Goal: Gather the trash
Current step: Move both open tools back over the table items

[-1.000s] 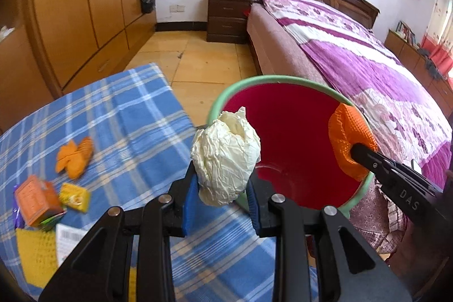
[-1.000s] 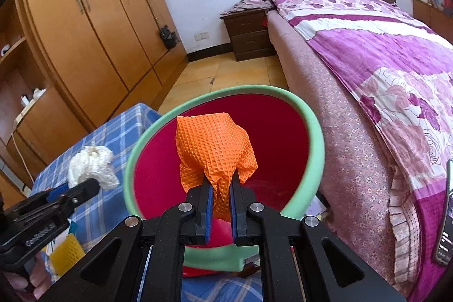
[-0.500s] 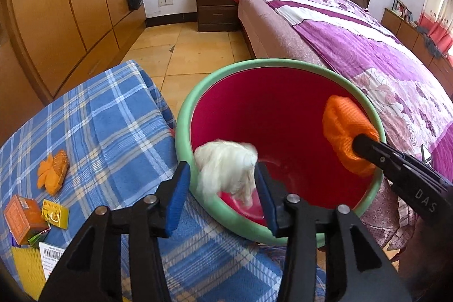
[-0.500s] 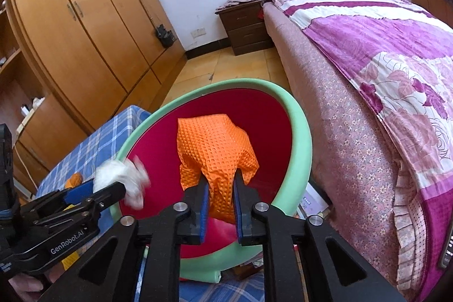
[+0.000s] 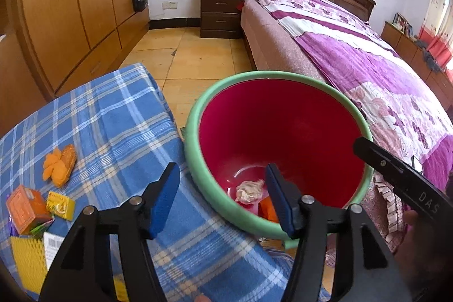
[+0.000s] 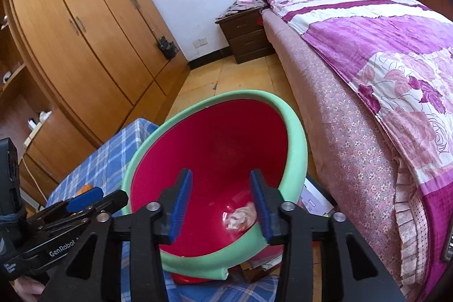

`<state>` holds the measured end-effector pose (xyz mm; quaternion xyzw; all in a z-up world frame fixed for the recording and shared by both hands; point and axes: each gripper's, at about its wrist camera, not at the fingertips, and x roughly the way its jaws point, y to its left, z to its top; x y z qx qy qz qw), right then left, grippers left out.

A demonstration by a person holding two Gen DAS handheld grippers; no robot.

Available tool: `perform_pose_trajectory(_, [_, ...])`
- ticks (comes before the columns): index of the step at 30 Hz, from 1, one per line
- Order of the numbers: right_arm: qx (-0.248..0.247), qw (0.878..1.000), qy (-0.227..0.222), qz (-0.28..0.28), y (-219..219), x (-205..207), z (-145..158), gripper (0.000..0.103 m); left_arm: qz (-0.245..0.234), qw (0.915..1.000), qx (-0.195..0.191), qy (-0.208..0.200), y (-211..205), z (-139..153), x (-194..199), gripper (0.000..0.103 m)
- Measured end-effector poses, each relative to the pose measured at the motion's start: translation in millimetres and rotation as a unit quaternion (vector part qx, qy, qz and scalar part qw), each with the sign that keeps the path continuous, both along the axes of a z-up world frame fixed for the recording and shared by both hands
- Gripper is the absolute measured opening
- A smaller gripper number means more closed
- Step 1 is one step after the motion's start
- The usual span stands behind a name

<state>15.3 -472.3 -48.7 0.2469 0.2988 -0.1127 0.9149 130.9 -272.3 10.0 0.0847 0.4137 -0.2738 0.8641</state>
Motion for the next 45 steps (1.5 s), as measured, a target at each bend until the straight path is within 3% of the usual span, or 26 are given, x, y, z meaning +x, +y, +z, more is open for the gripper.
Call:
perform_pose_trajectory(5, [0.001, 1.000, -0.004, 0.007, 10, -2, 6, 0.055, 0.022, 0.9998, -0.004, 0.000, 22, 8, -7, 0.062])
perform_pose_trajectory(18, [0.000, 0.999, -0.004, 0.034, 45, -5, 15, 0.057, 0.085, 0.9963, -0.007, -0.011, 83, 19, -15, 0.063])
perform_pose_trajectory(22, [-0.001, 0.999, -0.003, 0.045, 59, -4, 16, 0.066, 0.105, 0.9944, -0.006, -0.012, 102, 20, -18, 0.063])
perform_pose_trajectory(28, [-0.007, 0.998, 0.000, 0.067, 83, -3, 17, 0.067, 0.143, 0.9896, -0.010, -0.013, 137, 21, -21, 0.069])
perform_pose_trajectory(42, [-0.020, 0.993, 0.013, 0.112, 133, 3, 14, 0.071, 0.223, 0.9748, -0.008, -0.005, 220, 4, -26, 0.070])
perform_pose_trajectory(45, [-0.022, 0.992, 0.017, 0.120, 141, 4, 11, 0.071, 0.239, 0.9710, -0.005, -0.001, 235, -4, -24, 0.077])
